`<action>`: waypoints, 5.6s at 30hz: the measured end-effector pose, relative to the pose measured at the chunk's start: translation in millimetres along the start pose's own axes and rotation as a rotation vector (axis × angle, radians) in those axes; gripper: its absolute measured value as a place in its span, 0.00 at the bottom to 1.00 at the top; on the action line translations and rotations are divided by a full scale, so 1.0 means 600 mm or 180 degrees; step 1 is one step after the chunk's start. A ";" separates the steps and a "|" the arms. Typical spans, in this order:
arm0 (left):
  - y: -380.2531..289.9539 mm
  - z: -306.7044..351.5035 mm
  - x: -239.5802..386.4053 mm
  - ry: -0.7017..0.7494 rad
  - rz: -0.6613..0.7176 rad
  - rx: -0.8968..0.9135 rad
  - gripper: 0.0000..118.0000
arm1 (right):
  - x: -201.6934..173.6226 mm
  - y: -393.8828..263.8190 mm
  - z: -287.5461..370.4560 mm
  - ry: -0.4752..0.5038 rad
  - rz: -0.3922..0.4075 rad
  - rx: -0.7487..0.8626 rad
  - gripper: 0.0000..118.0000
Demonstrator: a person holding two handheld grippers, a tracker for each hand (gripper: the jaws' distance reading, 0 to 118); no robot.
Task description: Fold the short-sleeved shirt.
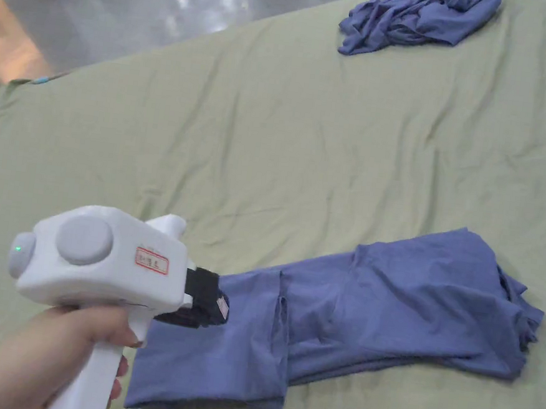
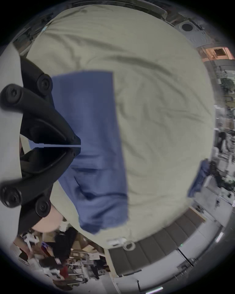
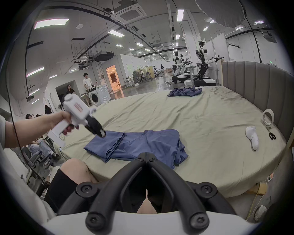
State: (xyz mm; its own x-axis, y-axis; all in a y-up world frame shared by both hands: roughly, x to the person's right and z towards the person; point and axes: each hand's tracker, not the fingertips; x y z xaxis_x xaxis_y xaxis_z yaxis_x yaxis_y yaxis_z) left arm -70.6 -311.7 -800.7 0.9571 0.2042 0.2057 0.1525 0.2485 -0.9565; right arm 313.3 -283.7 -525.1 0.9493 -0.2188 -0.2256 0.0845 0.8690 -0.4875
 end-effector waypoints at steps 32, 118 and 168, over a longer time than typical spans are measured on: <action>-0.078 -0.086 -0.271 -0.2469 0.0937 0.0496 1.00 | -0.159 0.061 -0.054 0.0029 0.0549 -0.0334 0.02; -0.088 0.023 -0.179 -0.2315 0.0573 0.1036 0.01 | -0.005 0.032 -0.479 0.0553 -0.0329 -0.1654 0.02; -0.119 0.198 -0.859 0.2453 0.0463 -0.0239 1.00 | -0.229 0.090 -0.298 0.1600 0.0155 -0.0835 0.02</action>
State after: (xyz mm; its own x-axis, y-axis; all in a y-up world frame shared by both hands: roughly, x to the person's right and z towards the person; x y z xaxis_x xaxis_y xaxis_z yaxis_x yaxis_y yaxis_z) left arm -604.3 -322.2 -814.0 0.8655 -0.4912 -0.0976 0.0027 0.1994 -0.9799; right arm 133.0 -286.2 -671.2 0.6841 -0.4211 -0.5955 -0.0948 0.7582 -0.6451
